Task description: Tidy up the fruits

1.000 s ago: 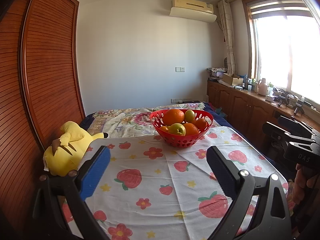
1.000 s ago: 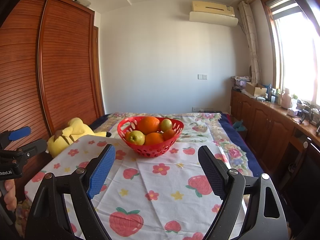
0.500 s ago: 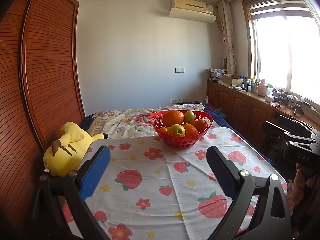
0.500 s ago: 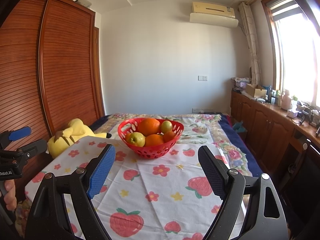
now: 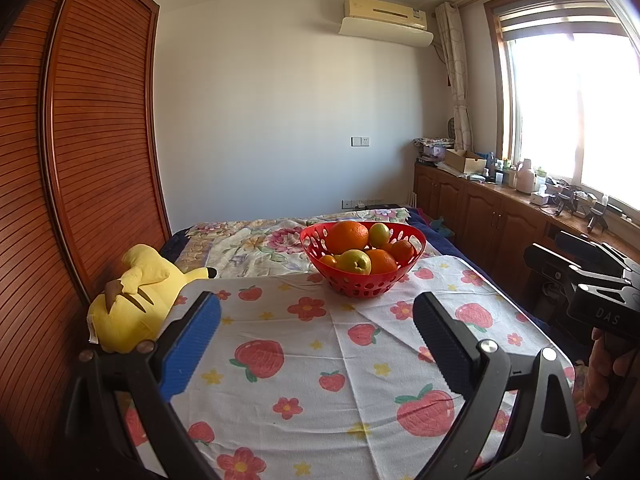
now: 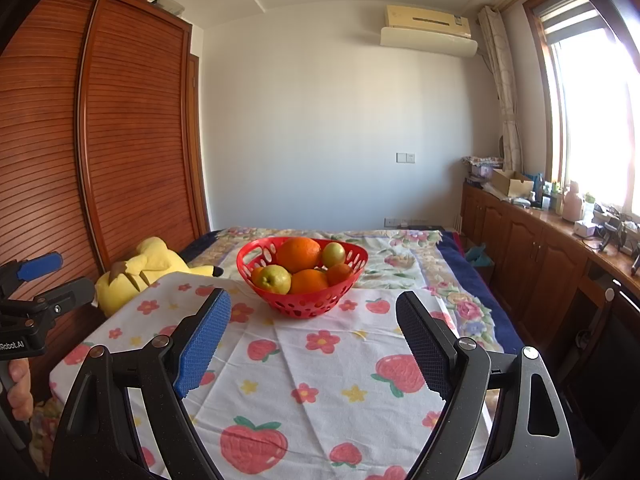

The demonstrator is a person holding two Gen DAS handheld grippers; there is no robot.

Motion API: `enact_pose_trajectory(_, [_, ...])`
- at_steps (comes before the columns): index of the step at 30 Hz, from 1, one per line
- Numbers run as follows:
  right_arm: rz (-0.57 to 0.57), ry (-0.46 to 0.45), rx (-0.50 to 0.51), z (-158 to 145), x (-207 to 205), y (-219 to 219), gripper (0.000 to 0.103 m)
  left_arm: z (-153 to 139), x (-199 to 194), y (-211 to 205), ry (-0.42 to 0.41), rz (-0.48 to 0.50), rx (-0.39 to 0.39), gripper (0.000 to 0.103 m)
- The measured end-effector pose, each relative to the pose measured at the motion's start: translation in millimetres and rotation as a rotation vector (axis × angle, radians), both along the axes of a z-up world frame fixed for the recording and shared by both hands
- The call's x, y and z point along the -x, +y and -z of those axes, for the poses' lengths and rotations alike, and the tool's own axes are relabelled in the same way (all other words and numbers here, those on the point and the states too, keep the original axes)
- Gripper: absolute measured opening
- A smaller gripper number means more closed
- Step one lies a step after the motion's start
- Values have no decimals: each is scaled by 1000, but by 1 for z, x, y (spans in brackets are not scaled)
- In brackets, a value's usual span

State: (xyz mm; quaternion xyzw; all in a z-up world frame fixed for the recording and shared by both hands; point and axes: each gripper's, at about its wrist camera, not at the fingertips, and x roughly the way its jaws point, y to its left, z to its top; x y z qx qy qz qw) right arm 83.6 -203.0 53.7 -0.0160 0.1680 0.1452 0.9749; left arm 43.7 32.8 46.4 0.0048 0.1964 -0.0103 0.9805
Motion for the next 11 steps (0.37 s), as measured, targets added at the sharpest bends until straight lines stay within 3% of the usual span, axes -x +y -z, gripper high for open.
enact_pose_trajectory(11, [0, 0, 1, 0, 0, 0, 86, 0, 1, 0, 1, 0, 0, 98])
